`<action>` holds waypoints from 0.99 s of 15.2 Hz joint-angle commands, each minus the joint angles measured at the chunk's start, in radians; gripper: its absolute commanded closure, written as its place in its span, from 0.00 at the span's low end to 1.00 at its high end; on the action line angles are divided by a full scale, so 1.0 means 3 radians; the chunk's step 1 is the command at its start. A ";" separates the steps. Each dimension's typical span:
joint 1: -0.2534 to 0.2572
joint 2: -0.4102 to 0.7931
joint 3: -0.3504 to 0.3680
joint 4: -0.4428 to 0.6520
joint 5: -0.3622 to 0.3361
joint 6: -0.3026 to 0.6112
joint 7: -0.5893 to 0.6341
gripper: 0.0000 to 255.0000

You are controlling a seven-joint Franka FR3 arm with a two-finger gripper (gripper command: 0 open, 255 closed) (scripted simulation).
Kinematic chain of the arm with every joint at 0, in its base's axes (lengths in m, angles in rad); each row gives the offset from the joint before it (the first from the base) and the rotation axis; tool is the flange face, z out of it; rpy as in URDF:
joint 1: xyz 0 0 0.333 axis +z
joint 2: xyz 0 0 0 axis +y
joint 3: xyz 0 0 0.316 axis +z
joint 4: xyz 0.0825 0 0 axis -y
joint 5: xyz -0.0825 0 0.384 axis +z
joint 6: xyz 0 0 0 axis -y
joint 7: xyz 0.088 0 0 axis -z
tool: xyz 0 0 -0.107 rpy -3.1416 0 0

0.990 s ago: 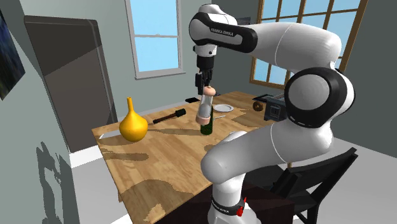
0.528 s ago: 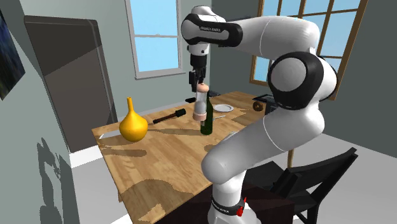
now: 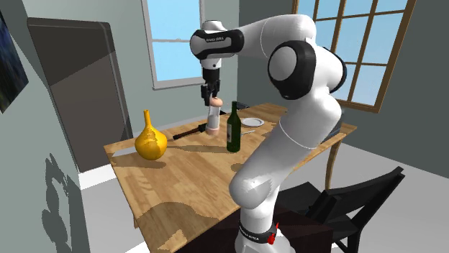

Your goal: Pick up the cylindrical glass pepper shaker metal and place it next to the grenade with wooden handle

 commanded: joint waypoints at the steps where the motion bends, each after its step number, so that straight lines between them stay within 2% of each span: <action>1: 0.0051 0.0266 -0.0091 0.0175 0.0068 0.0095 -0.0065 1.00; 9: 0.0172 0.1399 -0.0391 0.0955 0.0564 0.0367 -0.0381 1.00; 15: 0.0029 0.2345 -0.0472 0.1795 0.1102 0.0330 -0.0659 1.00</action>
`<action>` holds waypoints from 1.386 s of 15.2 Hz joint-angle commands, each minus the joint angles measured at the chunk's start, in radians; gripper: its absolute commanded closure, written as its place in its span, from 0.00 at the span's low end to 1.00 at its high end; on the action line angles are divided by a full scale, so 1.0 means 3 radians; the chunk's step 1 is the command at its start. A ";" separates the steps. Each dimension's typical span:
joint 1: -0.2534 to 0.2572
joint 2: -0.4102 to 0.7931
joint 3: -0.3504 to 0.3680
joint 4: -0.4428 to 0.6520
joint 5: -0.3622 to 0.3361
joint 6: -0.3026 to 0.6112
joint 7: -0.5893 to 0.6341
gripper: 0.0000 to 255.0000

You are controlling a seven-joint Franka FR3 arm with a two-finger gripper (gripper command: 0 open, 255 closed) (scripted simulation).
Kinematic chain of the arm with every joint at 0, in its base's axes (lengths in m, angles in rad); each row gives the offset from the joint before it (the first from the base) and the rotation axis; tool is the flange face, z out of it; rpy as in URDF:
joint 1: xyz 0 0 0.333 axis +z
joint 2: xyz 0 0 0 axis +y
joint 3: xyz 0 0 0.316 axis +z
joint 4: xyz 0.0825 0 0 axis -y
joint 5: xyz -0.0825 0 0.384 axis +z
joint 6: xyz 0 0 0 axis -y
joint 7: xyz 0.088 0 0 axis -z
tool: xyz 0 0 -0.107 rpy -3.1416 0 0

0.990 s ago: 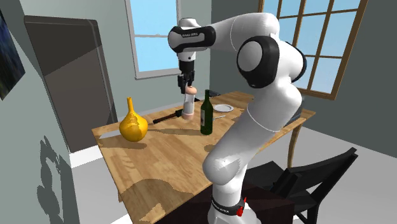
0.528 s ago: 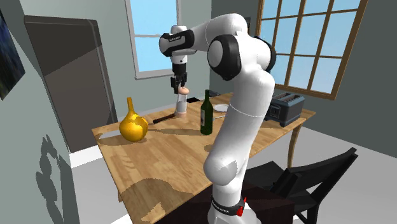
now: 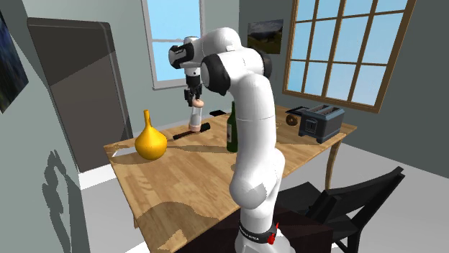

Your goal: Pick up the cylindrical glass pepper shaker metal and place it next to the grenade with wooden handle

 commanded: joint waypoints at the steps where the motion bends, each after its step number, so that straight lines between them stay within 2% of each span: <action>1: -0.0087 0.0327 -0.0001 0.0332 0.0184 -0.0054 -0.0083 1.00; 4: -0.0275 0.0831 0.0044 0.0914 0.0435 -0.0191 -0.0157 1.00; 8: -0.0600 0.1520 0.0158 0.1871 0.0700 -0.0483 -0.0160 1.00; 21: -0.0452 0.1440 0.0163 0.1133 0.0688 0.0153 -0.0216 1.00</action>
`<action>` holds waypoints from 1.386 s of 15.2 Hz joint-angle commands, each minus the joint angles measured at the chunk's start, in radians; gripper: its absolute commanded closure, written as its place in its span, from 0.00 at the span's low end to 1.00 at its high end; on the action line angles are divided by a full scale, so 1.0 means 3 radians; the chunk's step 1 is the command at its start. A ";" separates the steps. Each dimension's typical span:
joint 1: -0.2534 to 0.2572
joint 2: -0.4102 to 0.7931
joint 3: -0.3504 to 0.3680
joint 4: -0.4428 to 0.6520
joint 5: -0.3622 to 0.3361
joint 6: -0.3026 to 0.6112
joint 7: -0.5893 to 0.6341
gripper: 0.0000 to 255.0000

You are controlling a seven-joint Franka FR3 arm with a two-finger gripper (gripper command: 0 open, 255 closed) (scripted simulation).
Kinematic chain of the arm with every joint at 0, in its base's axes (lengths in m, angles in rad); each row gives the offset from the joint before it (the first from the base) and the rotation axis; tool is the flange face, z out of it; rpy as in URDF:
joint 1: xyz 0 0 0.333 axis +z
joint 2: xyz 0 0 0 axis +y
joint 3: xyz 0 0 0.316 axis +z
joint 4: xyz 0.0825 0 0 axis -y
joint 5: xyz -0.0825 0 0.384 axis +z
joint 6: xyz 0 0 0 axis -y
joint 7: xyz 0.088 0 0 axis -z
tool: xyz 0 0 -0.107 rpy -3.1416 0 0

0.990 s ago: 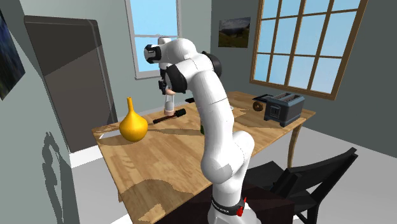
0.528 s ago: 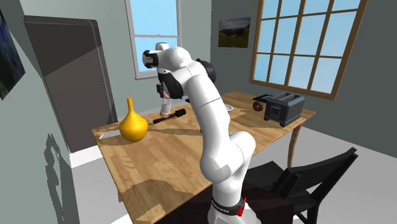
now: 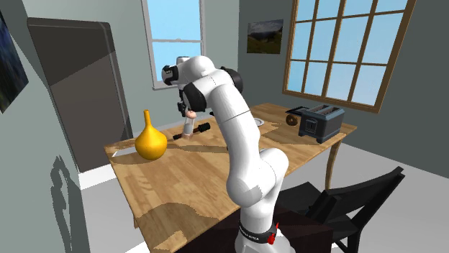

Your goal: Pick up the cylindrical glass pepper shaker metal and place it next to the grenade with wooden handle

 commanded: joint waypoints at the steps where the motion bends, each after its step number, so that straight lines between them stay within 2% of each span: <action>1: 0.0015 -0.0003 0.0003 -0.0103 0.0005 0.0099 -0.0013 1.00; 10: 0.0050 0.0059 0.0033 -0.0432 0.0053 0.0477 -0.0059 1.00; 18: 0.0050 0.0059 0.0033 -0.0432 0.0053 0.0477 -0.0059 1.00; 19: 0.0050 0.0060 0.0033 -0.0432 0.0053 0.0477 -0.0059 0.00; 21: 0.0050 0.0060 0.0033 -0.0432 0.0053 0.0477 -0.0059 0.00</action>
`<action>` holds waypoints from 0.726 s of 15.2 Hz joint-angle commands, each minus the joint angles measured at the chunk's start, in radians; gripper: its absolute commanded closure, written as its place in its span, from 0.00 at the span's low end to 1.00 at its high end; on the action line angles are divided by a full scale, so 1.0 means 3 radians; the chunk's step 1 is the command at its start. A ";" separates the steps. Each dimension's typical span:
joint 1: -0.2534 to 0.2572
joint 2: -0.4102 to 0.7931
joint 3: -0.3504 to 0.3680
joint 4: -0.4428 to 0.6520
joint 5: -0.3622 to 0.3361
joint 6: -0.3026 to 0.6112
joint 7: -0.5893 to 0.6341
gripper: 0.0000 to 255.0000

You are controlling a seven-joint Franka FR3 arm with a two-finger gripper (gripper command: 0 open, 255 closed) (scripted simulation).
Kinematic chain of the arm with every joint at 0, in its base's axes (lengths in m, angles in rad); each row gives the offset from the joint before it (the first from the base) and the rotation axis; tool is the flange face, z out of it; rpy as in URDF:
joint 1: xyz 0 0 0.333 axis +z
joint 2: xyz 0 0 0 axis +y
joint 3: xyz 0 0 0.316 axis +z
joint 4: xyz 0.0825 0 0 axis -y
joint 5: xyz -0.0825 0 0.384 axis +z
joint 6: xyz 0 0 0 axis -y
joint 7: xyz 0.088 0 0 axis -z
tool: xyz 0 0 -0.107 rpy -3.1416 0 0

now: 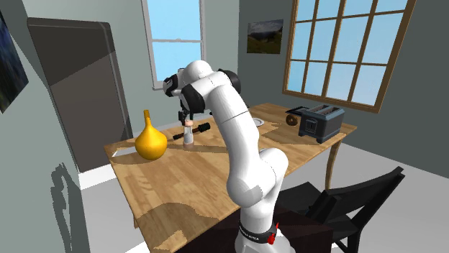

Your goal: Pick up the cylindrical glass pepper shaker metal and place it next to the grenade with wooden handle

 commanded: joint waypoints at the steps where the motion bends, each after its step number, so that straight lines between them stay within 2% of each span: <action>1: 0.0000 0.0000 0.0000 0.0000 0.0000 0.0000 0.0000 0.00; 3: 0.0000 0.0000 0.0000 0.0000 0.0000 0.0000 0.0000 0.00; 7: 0.0007 -0.0139 -0.0045 0.0209 -0.0072 -0.0333 0.0049 0.00; 11: 0.0007 -0.0139 -0.0045 0.0209 -0.0072 -0.0333 0.0049 0.00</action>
